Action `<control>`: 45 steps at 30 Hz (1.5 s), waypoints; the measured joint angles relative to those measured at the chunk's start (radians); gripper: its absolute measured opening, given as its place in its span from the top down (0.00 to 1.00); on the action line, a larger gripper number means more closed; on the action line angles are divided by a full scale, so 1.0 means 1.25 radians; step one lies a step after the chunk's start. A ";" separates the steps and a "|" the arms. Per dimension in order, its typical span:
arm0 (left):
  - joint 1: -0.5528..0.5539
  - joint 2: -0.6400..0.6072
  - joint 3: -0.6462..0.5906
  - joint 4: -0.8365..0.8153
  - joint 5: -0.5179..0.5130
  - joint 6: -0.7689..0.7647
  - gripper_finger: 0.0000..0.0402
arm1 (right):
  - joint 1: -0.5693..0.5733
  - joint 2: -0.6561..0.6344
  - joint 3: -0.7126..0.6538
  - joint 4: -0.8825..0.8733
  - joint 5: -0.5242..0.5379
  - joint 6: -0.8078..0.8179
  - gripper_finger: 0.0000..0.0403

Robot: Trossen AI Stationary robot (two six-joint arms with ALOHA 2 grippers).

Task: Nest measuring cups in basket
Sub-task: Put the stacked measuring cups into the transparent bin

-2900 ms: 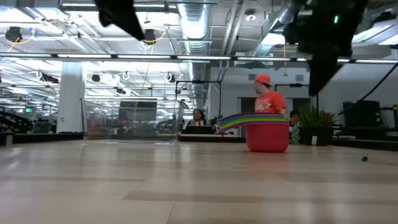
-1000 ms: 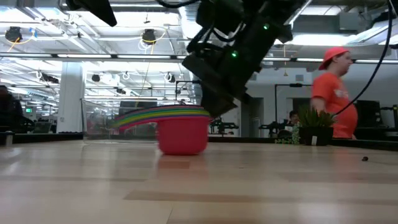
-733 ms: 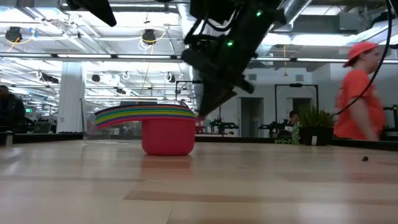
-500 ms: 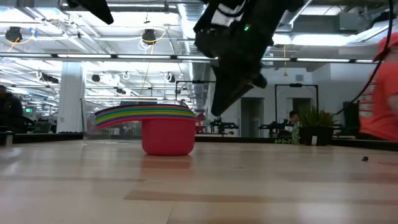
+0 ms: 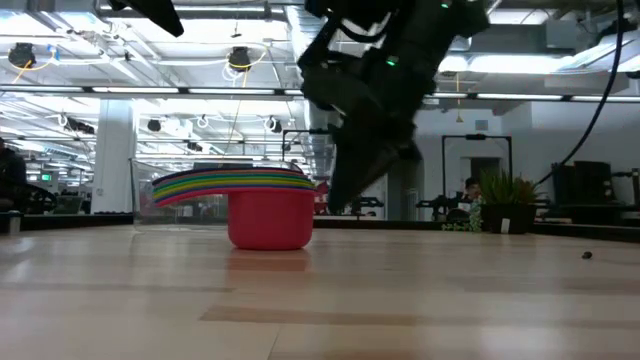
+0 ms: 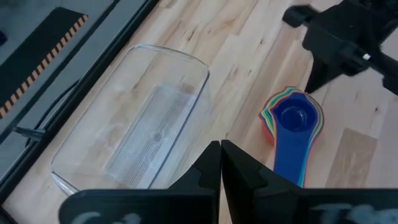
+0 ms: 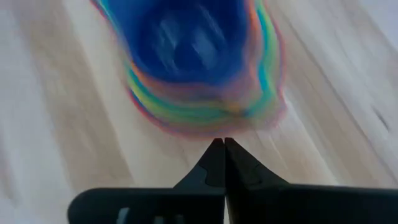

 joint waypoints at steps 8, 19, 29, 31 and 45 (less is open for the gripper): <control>0.000 0.001 0.000 0.003 0.000 0.016 1.00 | -0.055 0.000 0.002 0.104 -0.002 -0.030 0.98; 0.000 0.001 0.000 0.003 0.007 0.036 1.00 | -0.053 -0.022 0.019 0.057 -0.059 0.003 0.98; 0.000 0.001 0.000 0.003 0.018 0.035 1.00 | 0.009 -0.089 0.168 -0.366 -0.001 0.054 0.99; 0.000 0.001 0.000 0.005 0.052 0.039 1.00 | 0.031 -0.113 0.190 -0.447 0.007 0.071 0.98; 0.046 0.067 -0.131 0.243 0.260 0.276 1.00 | 0.327 -0.308 0.162 -0.899 0.243 0.685 0.95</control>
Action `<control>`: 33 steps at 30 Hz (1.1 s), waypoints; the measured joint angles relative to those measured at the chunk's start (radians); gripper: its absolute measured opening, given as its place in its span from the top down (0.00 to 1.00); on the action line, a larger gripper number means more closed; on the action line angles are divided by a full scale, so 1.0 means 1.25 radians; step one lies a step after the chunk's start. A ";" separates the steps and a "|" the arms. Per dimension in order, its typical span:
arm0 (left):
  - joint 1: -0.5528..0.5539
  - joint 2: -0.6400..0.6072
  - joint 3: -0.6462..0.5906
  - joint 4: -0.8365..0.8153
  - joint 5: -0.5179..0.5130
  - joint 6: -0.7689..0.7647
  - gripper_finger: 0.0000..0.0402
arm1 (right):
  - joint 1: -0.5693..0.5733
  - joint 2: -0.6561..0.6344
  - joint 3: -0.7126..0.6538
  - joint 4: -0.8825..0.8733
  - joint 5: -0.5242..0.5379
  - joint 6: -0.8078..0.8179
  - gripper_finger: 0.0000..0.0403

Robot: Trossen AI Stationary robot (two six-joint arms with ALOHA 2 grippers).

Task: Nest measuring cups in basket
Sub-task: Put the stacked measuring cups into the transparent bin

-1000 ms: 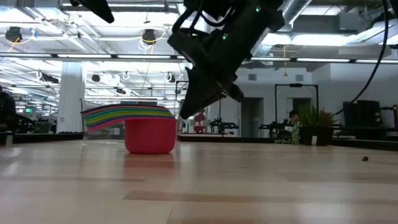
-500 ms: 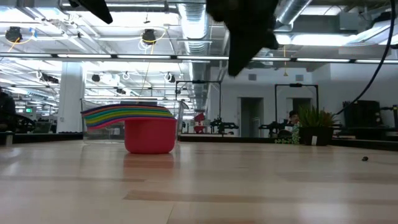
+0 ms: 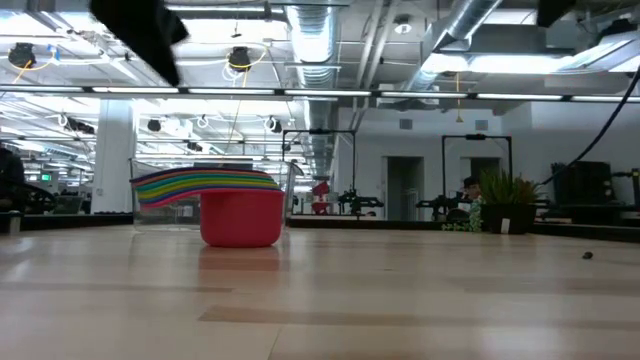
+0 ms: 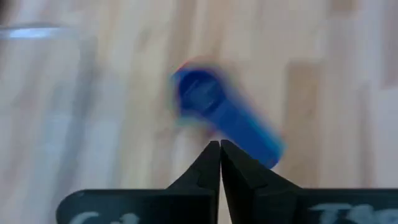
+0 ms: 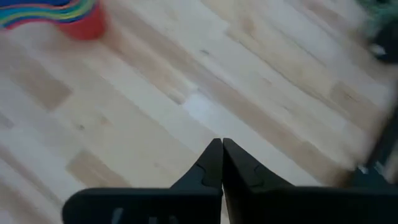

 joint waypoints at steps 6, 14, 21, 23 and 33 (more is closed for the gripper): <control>0.054 0.096 0.005 0.215 0.135 0.021 0.93 | 0.075 -0.020 -0.076 -0.008 0.036 0.160 0.97; 0.050 0.282 0.048 0.291 0.262 0.006 0.93 | 0.071 -0.024 -0.160 -0.018 0.028 0.192 0.94; 0.020 0.421 0.151 0.289 0.239 -0.051 0.99 | 0.055 -0.024 -0.161 -0.012 0.028 0.108 0.96; 0.012 0.451 0.171 0.257 0.209 -0.065 0.99 | 0.055 -0.024 -0.161 -0.014 0.029 0.088 0.96; 0.002 0.509 0.242 -0.010 0.103 -0.129 1.00 | 0.069 -0.027 -0.161 -0.013 0.032 0.039 0.94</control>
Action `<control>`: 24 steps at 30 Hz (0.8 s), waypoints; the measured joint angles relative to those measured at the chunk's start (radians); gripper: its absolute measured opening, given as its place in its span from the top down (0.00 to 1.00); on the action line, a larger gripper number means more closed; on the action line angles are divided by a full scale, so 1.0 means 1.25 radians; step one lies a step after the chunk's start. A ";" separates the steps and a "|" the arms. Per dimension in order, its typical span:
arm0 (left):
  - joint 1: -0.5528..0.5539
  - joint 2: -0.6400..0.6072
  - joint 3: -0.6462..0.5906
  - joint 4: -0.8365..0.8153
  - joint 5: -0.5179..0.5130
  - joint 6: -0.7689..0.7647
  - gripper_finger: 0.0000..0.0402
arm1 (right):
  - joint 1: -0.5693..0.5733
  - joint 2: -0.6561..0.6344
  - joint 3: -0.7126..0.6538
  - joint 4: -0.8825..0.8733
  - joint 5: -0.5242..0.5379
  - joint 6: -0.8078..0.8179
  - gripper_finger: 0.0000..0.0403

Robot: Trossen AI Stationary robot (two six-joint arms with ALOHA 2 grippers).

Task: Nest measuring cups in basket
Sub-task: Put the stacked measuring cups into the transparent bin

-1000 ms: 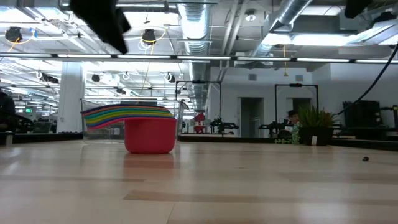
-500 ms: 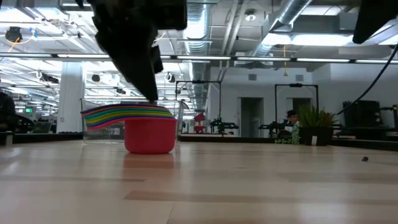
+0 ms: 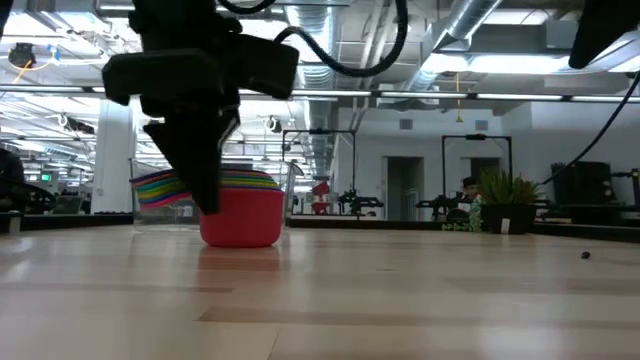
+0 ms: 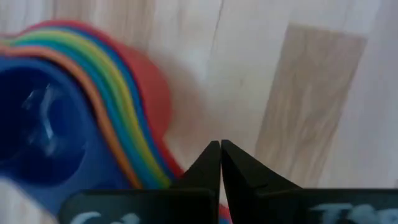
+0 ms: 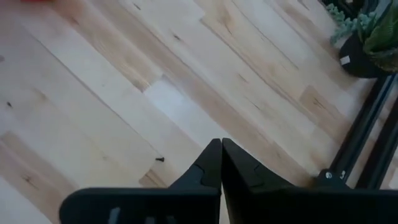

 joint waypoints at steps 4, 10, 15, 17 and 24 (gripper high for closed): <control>0.000 0.000 0.000 -0.081 0.000 0.000 1.00 | 0.003 0.000 0.000 0.001 -0.001 0.000 0.95; 0.000 0.000 0.000 -0.143 -0.024 0.014 1.00 | 0.005 0.000 0.000 0.000 -0.002 0.017 0.96; 0.004 -0.004 0.000 -0.192 -0.066 0.017 1.00 | 0.005 0.000 0.000 0.001 -0.002 0.045 0.94; 0.009 -0.008 0.000 -0.209 -0.077 0.018 1.00 | 0.005 0.000 0.000 0.004 -0.002 0.046 0.94; 0.032 -0.038 0.000 -0.257 -0.117 0.036 1.00 | 0.005 0.000 0.000 0.009 -0.004 0.047 0.95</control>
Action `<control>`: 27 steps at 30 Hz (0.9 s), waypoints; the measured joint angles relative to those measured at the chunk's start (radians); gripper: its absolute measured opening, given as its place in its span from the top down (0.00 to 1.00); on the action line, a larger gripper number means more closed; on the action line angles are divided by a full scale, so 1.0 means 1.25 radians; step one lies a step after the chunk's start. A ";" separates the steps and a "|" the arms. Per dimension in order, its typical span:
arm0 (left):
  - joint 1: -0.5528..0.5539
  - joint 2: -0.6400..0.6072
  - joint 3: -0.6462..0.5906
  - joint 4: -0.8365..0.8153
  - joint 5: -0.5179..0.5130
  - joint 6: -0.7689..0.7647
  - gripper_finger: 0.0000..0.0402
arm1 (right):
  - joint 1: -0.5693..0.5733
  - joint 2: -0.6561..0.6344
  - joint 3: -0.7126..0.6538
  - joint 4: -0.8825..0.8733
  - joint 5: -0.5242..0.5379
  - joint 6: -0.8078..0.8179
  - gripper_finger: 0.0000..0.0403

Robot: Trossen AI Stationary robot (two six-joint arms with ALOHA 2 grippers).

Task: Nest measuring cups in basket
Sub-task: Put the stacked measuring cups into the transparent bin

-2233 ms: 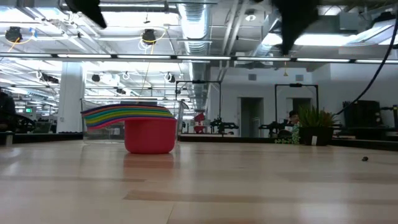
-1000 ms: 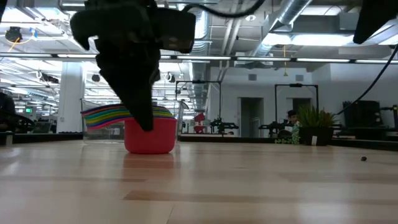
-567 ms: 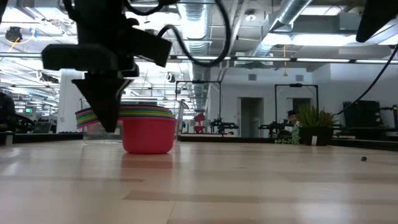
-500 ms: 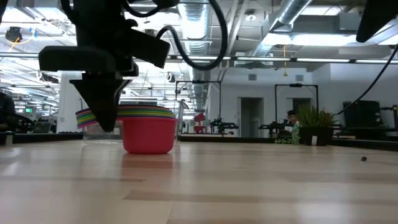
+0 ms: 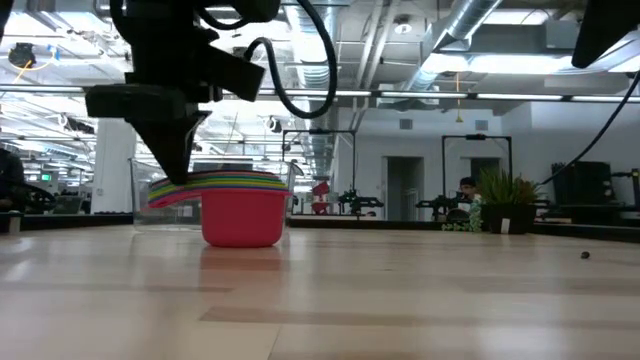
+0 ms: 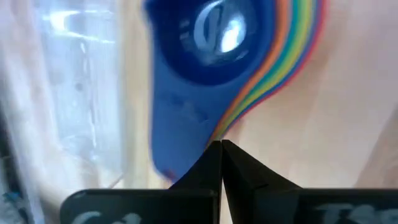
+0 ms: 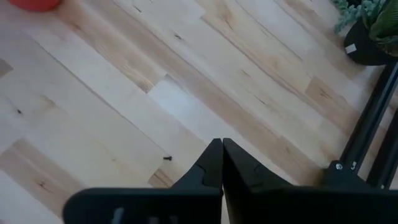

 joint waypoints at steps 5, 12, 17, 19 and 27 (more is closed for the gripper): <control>0.014 -0.034 0.000 -0.045 -0.032 0.003 1.00 | 0.000 0.000 0.000 0.002 0.000 0.002 0.96; -0.005 -0.117 0.027 -0.037 0.096 -0.107 1.00 | 0.000 0.000 0.000 0.001 0.000 -0.001 0.94; -0.065 -0.132 0.010 0.085 0.142 -0.124 1.00 | 0.000 0.000 0.000 -0.002 0.002 -0.023 0.95; -0.084 -0.113 -0.024 0.120 0.142 -0.105 1.00 | 0.000 0.000 0.000 -0.005 0.003 -0.025 0.96; -0.081 -0.082 -0.076 0.174 0.031 -0.025 1.00 | 0.000 0.000 0.000 -0.005 0.006 -0.028 0.94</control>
